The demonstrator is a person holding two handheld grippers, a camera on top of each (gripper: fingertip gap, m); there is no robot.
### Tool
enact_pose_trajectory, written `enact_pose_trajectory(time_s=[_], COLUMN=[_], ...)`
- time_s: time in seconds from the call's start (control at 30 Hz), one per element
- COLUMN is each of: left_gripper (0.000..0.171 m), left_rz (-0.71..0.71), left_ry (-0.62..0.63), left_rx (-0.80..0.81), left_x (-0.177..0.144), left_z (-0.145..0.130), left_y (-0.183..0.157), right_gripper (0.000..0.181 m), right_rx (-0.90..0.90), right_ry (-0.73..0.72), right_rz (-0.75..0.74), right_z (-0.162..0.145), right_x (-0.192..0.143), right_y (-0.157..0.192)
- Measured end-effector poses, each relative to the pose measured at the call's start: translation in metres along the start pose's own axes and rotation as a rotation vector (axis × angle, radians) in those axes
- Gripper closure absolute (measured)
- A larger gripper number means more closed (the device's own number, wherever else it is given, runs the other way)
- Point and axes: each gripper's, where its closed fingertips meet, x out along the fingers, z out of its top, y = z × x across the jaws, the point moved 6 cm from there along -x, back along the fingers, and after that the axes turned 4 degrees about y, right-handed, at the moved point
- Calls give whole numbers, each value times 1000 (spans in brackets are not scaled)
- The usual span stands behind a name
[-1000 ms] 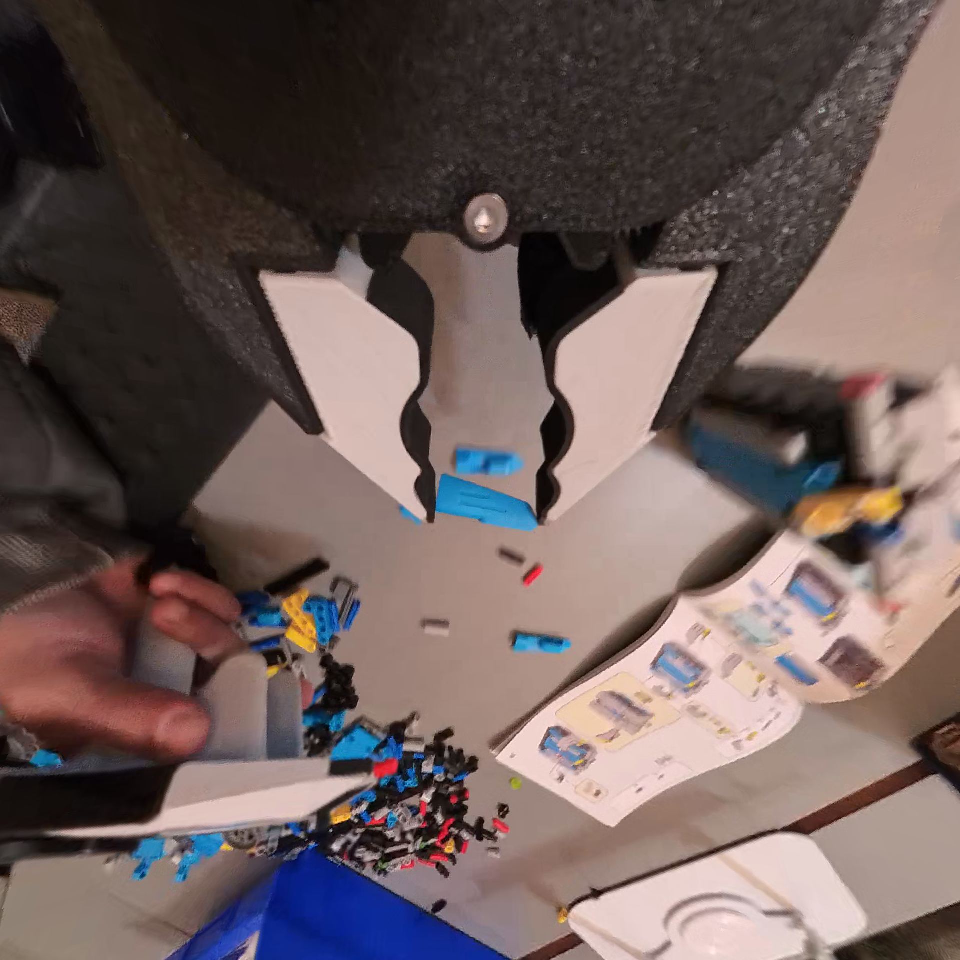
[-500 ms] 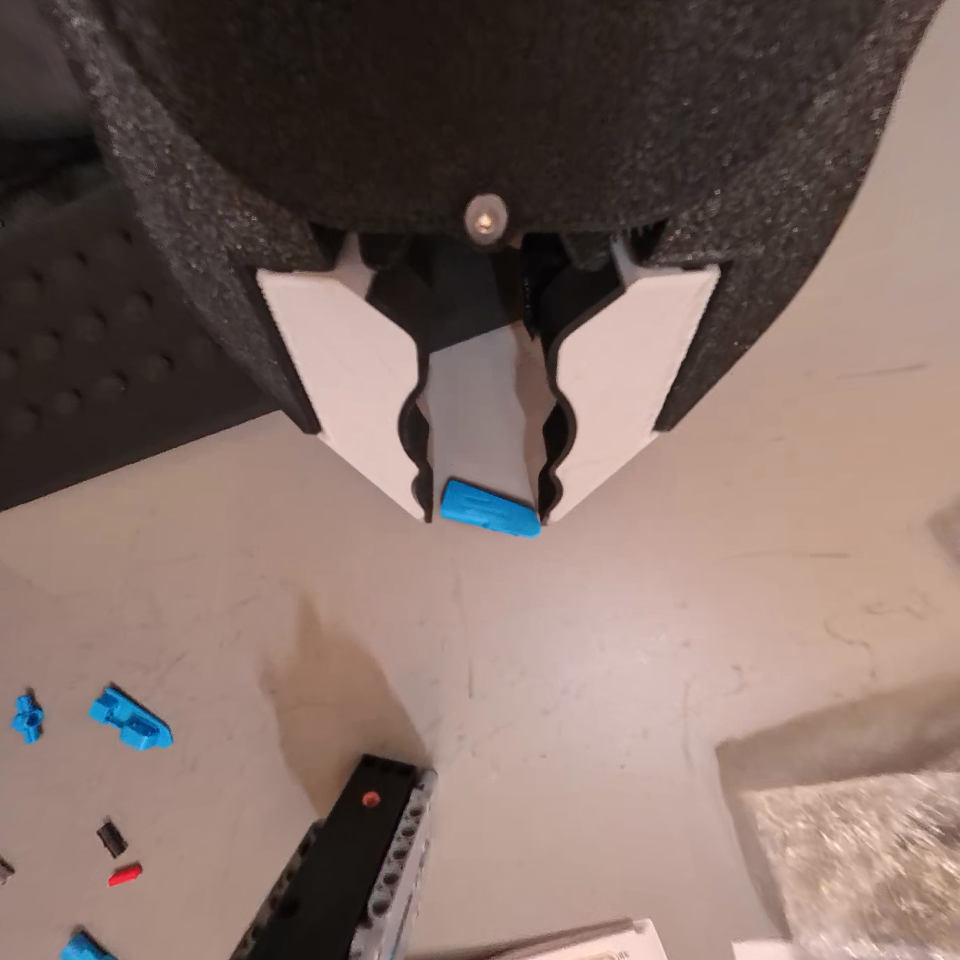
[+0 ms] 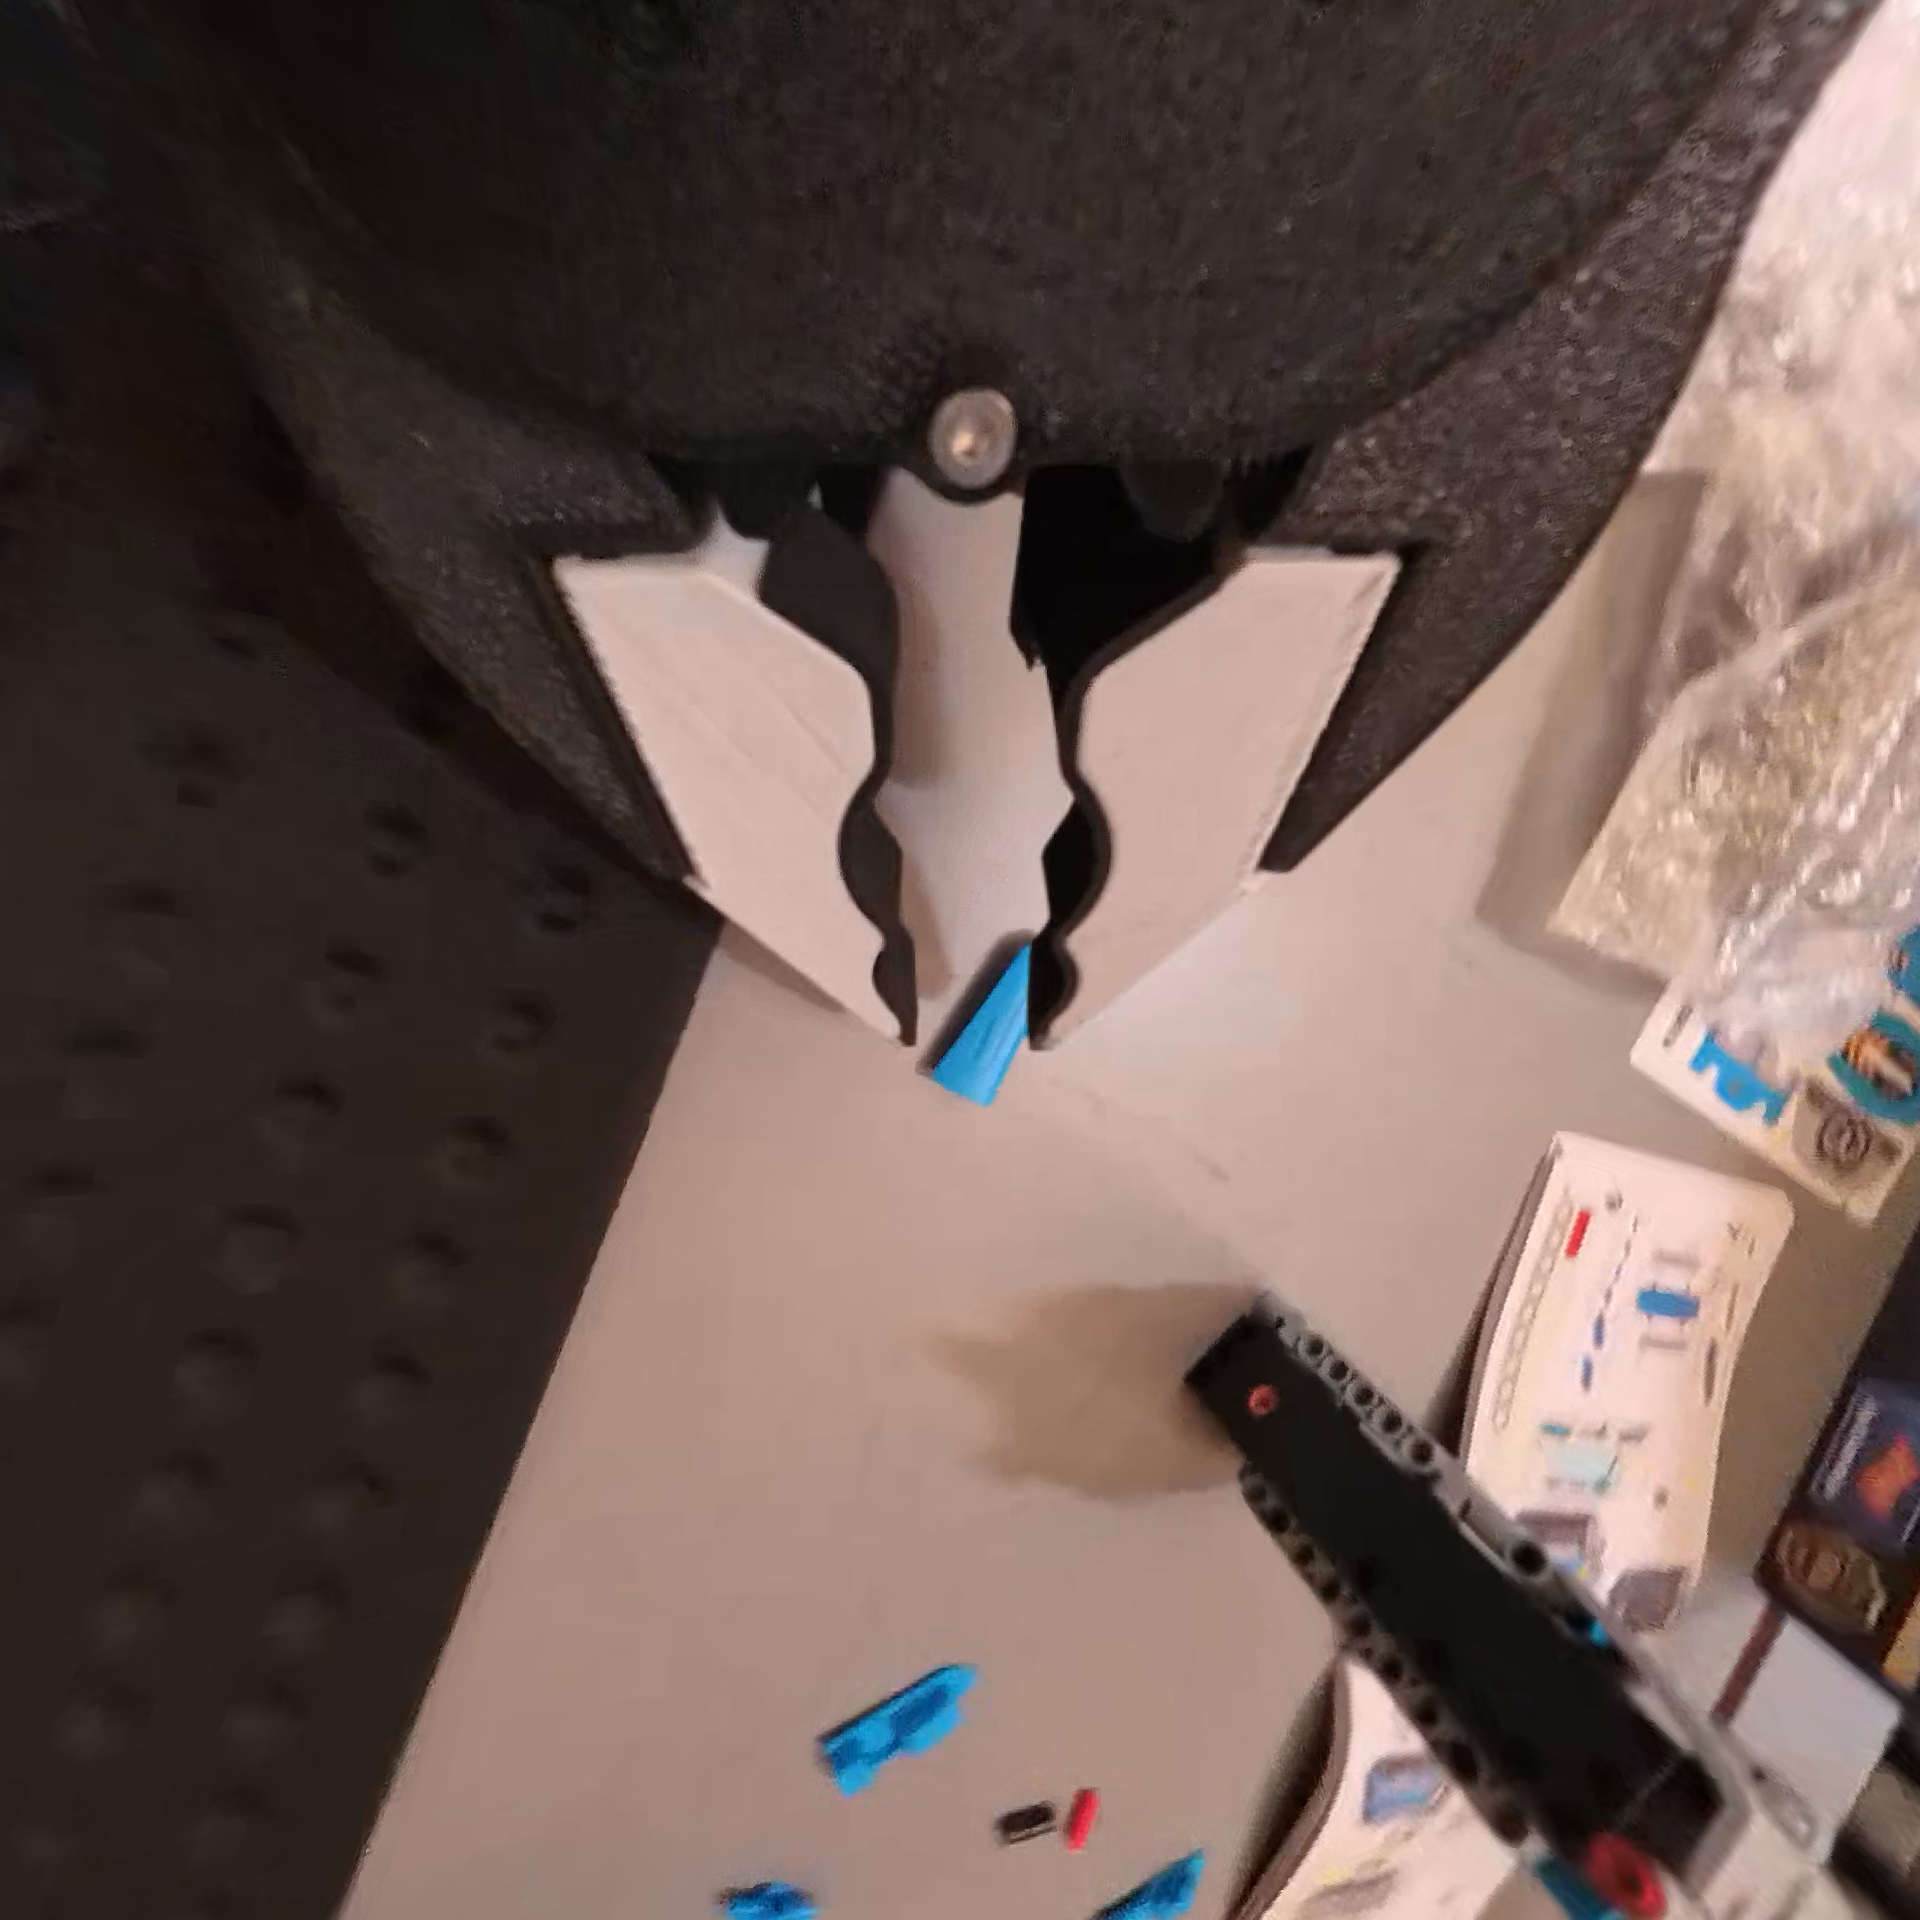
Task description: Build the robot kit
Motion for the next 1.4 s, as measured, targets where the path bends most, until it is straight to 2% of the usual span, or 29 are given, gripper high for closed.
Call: enact_pose_trajectory(time_s=[0.1, 0.2, 0.27, 0.4, 0.47, 0.57, 0.63, 0.73, 0.8, 0.9, 1.0, 1.2, 1.4], left_gripper=[147, 145, 142, 143, 158, 158, 159, 158, 158, 158, 158, 158, 158], left_rz=[-112, -313, -399, -459, -453, -425, -397, -338, -226, -136, -63, 0, -29], left_ry=[-37, -58, -60, -48, -44, -21, -34, -221, -321, -474, -521, -522, -514], left_rx=[0, -36, -64, -83, -74, -50, -28, 57, 124, 147, 170, 171, 182], left_x=[5, 8, 13, 25, 28, 29, 30, 31, 36, 45, 51, 53, 53], left_z=[0, 1, -1, -5, -6, -4, 3, 39, 65, 87, 94, 95, 92], left_y=[13, 16, 19, 25, 27, 27, 22, 3, -2, 1, 11, 16, 15], right_gripper=[174, 174, 174, 174, 174, 174, 174, 174, 174, 174, 175, 175, 175], right_rx=[12, 29, 29, 22, 21, 15, 39, 126, 170, 225, 351, 349, 335], right_ry=[0, 3, 9, 26, 35, 60, 97, 215, 263, 283, 247, 248, 269], right_rz=[5, 14, 15, 17, 23, 50, 125, 263, 343, 370, 396, 382, 377], right_z=[-1, -2, -2, -4, -5, -7, -12, -23, -25, -25, -25, -26, -29], right_x=[0, -1, 0, 2, 4, 8, 17, 46, 66, 84, 89, 92, 94], right_y=[-1, -2, -2, -2, -1, 2, 11, 35, 55, 61, 52, 47, 46])
